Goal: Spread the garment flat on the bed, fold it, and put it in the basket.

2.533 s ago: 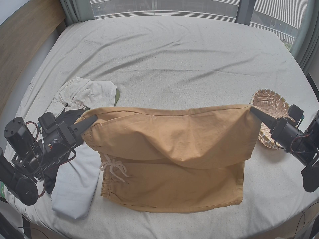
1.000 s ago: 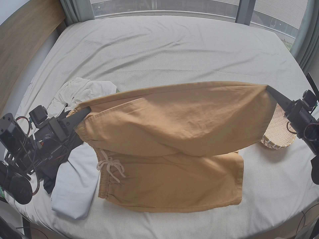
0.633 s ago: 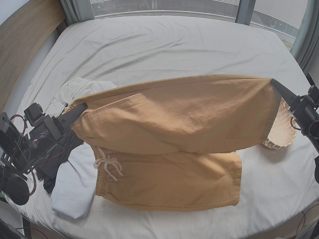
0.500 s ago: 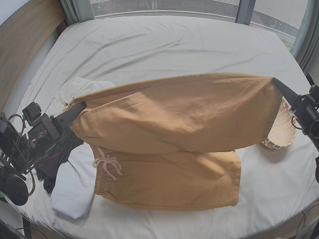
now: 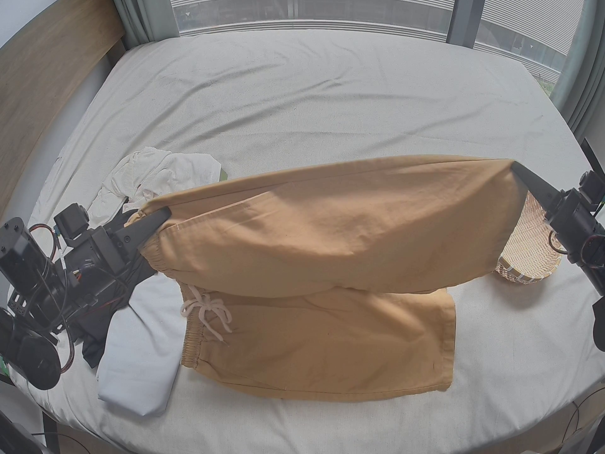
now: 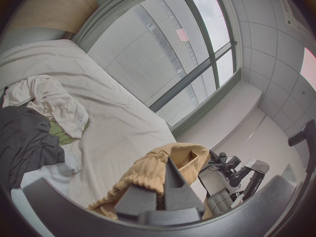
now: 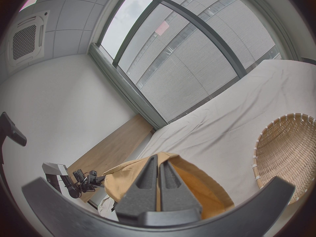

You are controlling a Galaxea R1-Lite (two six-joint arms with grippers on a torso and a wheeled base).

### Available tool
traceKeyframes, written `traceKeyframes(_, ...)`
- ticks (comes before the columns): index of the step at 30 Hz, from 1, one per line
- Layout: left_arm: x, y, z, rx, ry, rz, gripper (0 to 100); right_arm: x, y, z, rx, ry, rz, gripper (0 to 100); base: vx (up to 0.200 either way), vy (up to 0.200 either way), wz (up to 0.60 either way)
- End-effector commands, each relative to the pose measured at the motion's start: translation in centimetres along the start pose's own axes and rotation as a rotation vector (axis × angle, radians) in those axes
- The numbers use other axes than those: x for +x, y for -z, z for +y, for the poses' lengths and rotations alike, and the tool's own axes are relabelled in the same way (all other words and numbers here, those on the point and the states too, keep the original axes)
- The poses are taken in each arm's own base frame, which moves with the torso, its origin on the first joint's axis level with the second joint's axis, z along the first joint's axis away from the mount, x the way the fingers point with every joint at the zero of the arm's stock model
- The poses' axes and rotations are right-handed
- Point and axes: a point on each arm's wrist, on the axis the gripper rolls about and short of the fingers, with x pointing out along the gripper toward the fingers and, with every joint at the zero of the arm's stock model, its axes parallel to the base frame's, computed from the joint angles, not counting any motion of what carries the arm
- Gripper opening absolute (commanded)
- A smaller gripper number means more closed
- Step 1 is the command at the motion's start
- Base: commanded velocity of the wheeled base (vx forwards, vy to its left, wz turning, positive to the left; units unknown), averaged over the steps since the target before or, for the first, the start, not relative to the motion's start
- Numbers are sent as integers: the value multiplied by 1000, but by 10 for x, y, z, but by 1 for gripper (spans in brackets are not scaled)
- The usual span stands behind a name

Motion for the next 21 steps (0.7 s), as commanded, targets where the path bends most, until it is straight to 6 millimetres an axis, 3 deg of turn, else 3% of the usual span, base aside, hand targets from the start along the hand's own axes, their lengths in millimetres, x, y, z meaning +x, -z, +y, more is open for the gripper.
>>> traceKeyframes(1, 3, 4, 13, -13, -33, 12, 0, 2, 6, -9, 14, 24, 19, 0, 0, 0, 0)
traceKeyframes(13, 9, 4, 9, -5, -6, 15, 0, 7, 22, -8, 56, 10, 73, 0, 0, 0, 0)
traceKeyframes(18, 12, 9, 6, -12, 9, 32, 0, 13, 45, -27, 74, 55, 151, 0, 0, 0, 0)
traceKeyframes(20, 12, 9, 6, -12, 9, 32, 0, 13, 45, -27, 74, 55, 151, 0, 0, 0, 0)
traceKeyframes(21, 17, 15, 8, -23, 9, 53, 0, 32, 65, -55, 90, 87, 195, 0, 0, 0, 0)
